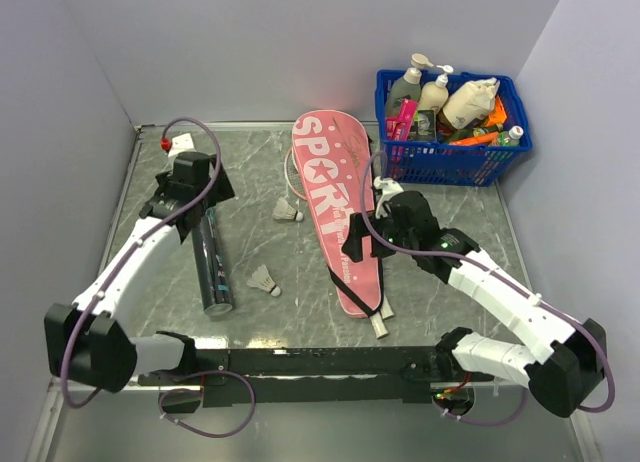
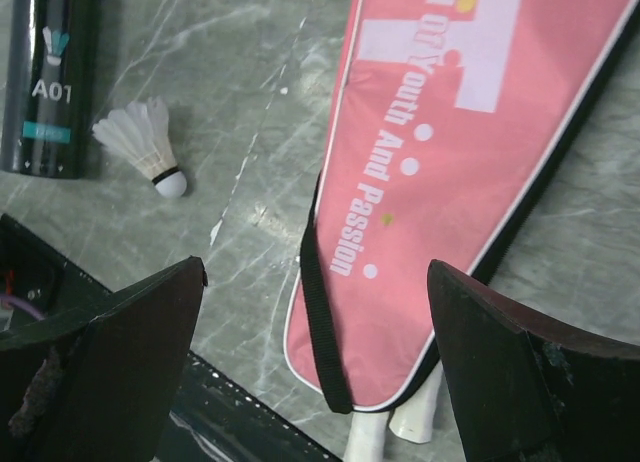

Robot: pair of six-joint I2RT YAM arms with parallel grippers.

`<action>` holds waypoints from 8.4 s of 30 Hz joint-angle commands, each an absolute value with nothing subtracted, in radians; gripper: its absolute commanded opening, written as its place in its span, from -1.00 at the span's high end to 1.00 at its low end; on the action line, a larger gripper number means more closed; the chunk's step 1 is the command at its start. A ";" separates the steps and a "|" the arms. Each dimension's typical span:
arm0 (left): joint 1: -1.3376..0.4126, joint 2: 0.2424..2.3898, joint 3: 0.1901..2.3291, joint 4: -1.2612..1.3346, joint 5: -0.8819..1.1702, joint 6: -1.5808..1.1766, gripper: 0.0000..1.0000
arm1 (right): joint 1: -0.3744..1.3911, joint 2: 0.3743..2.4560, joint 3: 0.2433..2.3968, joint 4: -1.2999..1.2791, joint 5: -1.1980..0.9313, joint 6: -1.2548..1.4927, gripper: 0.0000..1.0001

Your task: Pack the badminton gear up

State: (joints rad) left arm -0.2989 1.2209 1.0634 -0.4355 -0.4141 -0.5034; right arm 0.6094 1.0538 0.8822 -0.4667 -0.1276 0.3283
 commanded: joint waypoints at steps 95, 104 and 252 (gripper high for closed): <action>-0.828 0.793 0.850 -0.290 0.267 0.084 0.67 | 0.666 0.923 1.460 -0.854 -0.638 0.141 -0.97; -0.934 0.730 0.795 -0.235 0.307 0.107 0.67 | 0.669 1.075 1.519 -0.821 -0.752 0.150 -0.78; -0.781 0.445 0.762 -0.091 -0.037 -0.068 0.78 | 0.779 2.206 2.175 -0.764 0.192 0.462 -0.39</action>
